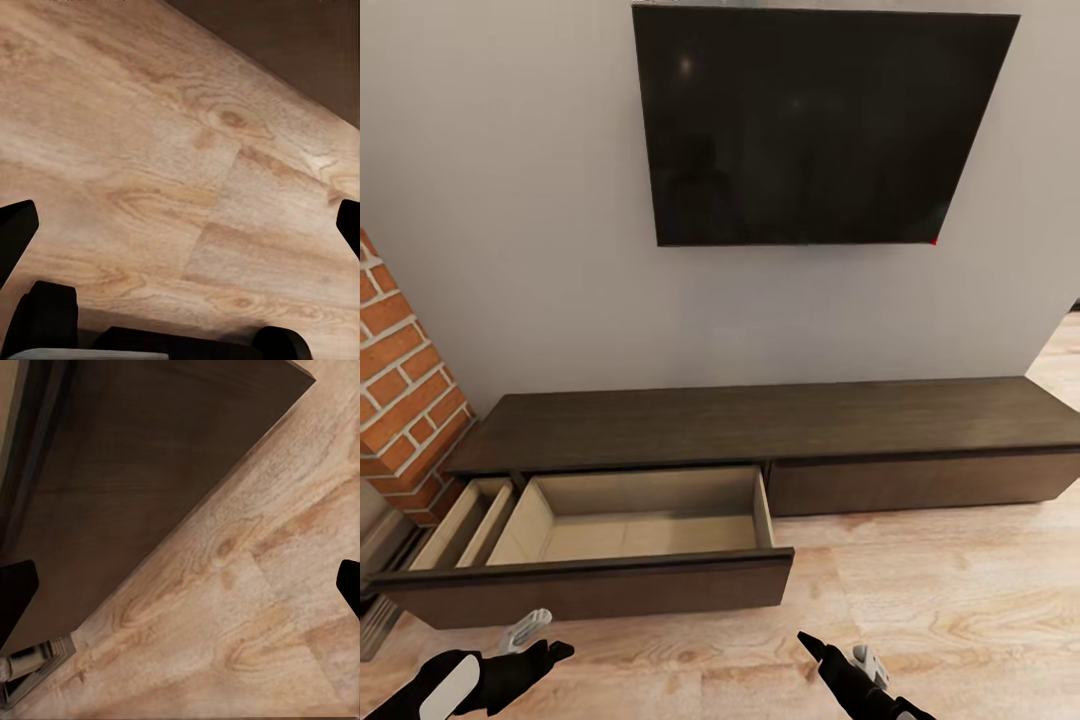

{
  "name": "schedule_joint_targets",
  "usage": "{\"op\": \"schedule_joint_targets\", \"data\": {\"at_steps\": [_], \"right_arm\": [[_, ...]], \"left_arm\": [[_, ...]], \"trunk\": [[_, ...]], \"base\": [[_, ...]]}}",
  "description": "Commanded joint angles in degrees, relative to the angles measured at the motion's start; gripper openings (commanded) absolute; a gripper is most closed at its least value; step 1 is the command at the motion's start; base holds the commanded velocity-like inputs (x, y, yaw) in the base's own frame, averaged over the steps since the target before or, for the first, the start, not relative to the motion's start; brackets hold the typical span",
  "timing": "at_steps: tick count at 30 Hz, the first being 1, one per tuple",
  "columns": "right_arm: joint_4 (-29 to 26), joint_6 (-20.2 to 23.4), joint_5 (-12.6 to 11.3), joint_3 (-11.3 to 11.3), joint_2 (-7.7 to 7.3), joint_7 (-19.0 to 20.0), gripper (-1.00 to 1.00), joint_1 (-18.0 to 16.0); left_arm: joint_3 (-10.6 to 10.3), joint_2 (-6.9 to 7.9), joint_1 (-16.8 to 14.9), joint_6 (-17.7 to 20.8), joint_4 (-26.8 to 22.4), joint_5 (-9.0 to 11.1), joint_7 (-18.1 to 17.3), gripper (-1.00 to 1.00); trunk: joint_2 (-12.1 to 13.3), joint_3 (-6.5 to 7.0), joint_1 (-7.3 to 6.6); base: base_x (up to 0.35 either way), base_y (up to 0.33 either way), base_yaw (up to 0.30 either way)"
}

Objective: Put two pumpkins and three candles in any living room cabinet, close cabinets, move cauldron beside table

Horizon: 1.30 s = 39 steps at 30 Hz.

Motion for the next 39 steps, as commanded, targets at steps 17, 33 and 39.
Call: {"op": "schedule_joint_targets", "data": {"at_steps": [17, 33, 39], "right_arm": [[2.48, -3.32, 2.43, 0.13, -0.12, -1.97, 1.0, -0.03], [9.81, -4.79, 2.13, -0.62, -0.4, -1.73, 1.0, -0.03], [9.92, -5.26, 2.43, -0.62, -0.3, -2.4, 1.0, -0.03]], "left_arm": [[-0.16, -1.88, -0.03, -2.45, 0.1, 0.09, 9.72, 1.0], [-0.32, -2.75, -0.03, -3.28, 0.1, 0.02, 11.15, 1.0], [-0.43, -3.01, -0.03, -3.28, 0.09, -0.69, 11.15, 1.0]], "trunk": [[6.81, 3.01, -3.75], [13.23, 5.88, -7.26], [15.63, 6.96, -8.58]], "base": [[0.0, 0.0, 0.13], [0.0, 0.0, 0.009], [0.0, 0.0, 0.0]]}}
